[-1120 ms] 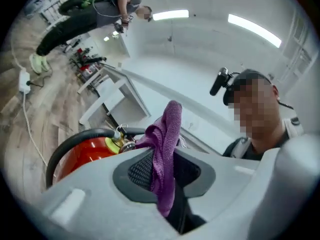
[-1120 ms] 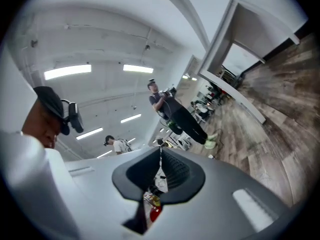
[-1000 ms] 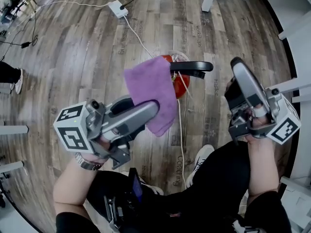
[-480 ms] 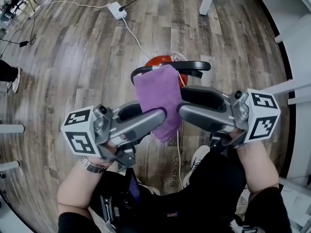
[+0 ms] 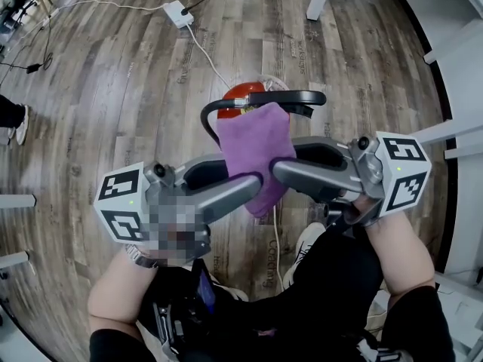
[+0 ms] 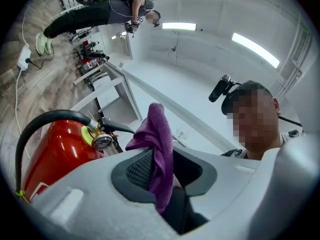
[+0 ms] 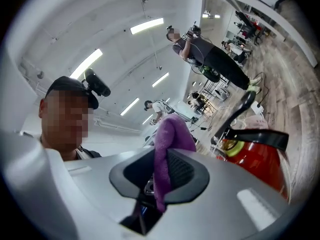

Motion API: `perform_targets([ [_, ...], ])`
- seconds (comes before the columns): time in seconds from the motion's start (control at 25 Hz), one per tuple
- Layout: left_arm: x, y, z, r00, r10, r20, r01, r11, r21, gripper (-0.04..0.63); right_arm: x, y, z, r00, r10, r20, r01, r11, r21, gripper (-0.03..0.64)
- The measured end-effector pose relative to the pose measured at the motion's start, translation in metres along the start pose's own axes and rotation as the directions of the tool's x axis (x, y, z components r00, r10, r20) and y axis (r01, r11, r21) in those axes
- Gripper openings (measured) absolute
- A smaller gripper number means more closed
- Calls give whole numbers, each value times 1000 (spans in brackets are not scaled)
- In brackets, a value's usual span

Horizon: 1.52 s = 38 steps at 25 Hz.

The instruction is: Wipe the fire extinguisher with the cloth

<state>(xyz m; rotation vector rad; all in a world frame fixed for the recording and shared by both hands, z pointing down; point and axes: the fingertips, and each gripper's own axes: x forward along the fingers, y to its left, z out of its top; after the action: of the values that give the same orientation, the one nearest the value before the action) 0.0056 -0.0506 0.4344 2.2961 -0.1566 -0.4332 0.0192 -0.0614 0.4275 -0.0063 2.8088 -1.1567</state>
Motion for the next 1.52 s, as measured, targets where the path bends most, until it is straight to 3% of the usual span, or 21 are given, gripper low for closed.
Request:
perform_targets([
  [0.08,-4,0,5,1000,-1,28,1,1000,0,97,-12,3,11,999,-6,35,8,999,-48,60],
  [0.16,-11,2,12,998,4,63,-4,1000,-2,97,-37,6,34,991,-3,133,12,997,-71,58],
  [0.2,-14,3,14,997,8,73,-9,1000,1,88,-52,6,48,980,0,201,13,998,-63,58],
  [0.28,-19,5,16,997,16,81,-17,1000,11,0,-80,3,73,945,4,326,4,1000,-24,57],
  [0.52,-23,10,6,999,22,42,-23,999,26,-3,-136,-39,79,869,-91,486,62,995,76,58],
  [0.6,-22,11,0,999,30,13,-31,998,51,-5,-142,-58,65,860,-117,497,69,991,114,58],
  [0.72,-20,9,-4,1000,26,-8,-26,997,68,-4,-140,-89,37,860,-107,500,4,979,202,58],
  [0.96,-31,15,-11,997,74,-13,-74,996,54,-3,-127,-121,-20,869,9,495,-193,927,322,58],
  [1.12,-40,21,-10,995,103,6,-103,994,31,-3,-103,-140,-53,879,73,471,-268,893,362,58],
  [1.32,-48,27,-16,991,136,7,-137,991,9,-3,-85,-166,-66,883,71,464,-274,881,386,57],
  [1.52,-56,38,-17,988,153,9,-153,988,-4,-3,-97,-231,-105,889,-102,447,-130,879,459,55],
])
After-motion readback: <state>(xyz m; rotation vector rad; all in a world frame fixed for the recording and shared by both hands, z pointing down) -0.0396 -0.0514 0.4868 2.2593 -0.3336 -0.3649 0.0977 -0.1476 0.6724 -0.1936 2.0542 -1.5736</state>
